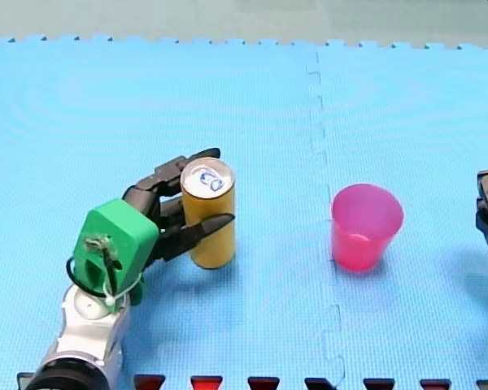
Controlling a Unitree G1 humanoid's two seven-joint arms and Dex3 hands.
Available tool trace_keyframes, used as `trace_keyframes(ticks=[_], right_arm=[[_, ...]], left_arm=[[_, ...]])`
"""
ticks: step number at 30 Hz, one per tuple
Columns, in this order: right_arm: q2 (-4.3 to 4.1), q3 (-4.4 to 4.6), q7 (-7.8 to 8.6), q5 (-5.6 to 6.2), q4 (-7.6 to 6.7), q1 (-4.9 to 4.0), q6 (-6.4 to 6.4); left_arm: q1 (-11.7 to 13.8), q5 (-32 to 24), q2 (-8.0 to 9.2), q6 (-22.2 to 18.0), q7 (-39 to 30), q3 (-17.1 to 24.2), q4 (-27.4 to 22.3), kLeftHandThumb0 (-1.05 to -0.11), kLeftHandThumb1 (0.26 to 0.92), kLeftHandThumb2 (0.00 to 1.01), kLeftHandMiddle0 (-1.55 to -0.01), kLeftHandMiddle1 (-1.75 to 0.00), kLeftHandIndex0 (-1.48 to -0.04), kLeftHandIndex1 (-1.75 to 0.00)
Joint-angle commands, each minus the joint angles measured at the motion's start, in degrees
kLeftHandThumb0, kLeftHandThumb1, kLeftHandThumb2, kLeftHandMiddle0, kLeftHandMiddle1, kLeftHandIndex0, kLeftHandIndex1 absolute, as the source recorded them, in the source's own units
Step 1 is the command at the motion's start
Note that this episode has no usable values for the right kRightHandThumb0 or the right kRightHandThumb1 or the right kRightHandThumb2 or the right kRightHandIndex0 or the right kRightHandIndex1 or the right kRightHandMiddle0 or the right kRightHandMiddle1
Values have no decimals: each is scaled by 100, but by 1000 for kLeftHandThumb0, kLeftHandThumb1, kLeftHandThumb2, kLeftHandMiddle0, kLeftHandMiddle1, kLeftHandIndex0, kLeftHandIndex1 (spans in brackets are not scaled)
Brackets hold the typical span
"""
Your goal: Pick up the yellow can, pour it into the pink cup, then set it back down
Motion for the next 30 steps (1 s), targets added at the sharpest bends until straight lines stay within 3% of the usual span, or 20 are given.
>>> trace_keyframes(ticks=[1,9,15,25,30], right_arm=[[-49,-56,31,78,-67,39,-28],[-39,-62,73,90,-49,22,-14],[-34,-40,14,40,-35,-2,-27],[-9,12,-101,-50,22,-51,-59],[10,47,-185,-101,34,-67,-58]], left_arm=[[34,34,-75,-58,645,121,25,-333,772,4,-1207,-109,-1099,-42],[11,171,-13,-123,840,50,90,-358,772,1,-1231,-77,-1111,-19],[-26,257,49,-69,913,15,121,-360,770,0,-1246,-59,-1120,-13],[-96,-9,115,245,387,125,14,-365,769,0,-1308,-57,-1155,-18],[-38,-275,63,159,22,236,-310,-367,769,0,-1337,-55,-1188,-23]])
